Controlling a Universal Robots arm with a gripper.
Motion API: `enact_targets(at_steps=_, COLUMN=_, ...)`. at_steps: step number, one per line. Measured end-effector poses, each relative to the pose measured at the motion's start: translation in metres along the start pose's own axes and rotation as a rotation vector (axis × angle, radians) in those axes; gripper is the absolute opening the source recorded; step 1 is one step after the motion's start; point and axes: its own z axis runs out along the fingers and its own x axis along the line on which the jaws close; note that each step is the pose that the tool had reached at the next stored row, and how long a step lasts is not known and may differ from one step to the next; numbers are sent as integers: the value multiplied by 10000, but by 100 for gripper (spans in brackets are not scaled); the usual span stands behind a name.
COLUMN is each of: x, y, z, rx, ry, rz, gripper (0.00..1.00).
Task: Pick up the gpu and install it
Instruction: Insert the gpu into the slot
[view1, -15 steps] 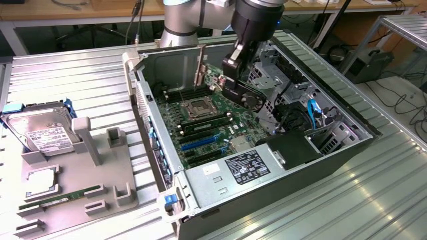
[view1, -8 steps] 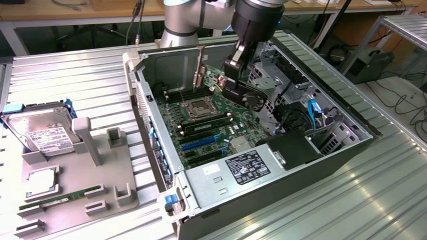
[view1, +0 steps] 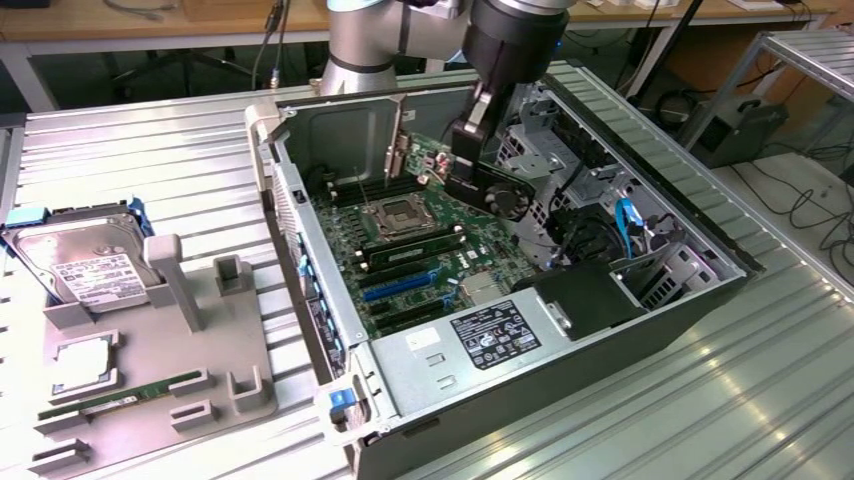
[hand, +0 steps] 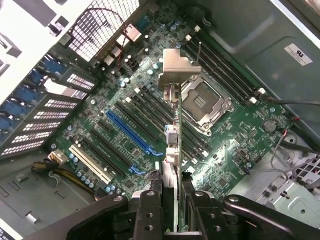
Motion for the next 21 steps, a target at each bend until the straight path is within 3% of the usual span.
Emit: enact_targets(at_steps=21, x=0, y=0, z=9, rx=-1, ry=72, rz=-1679, gripper=26)
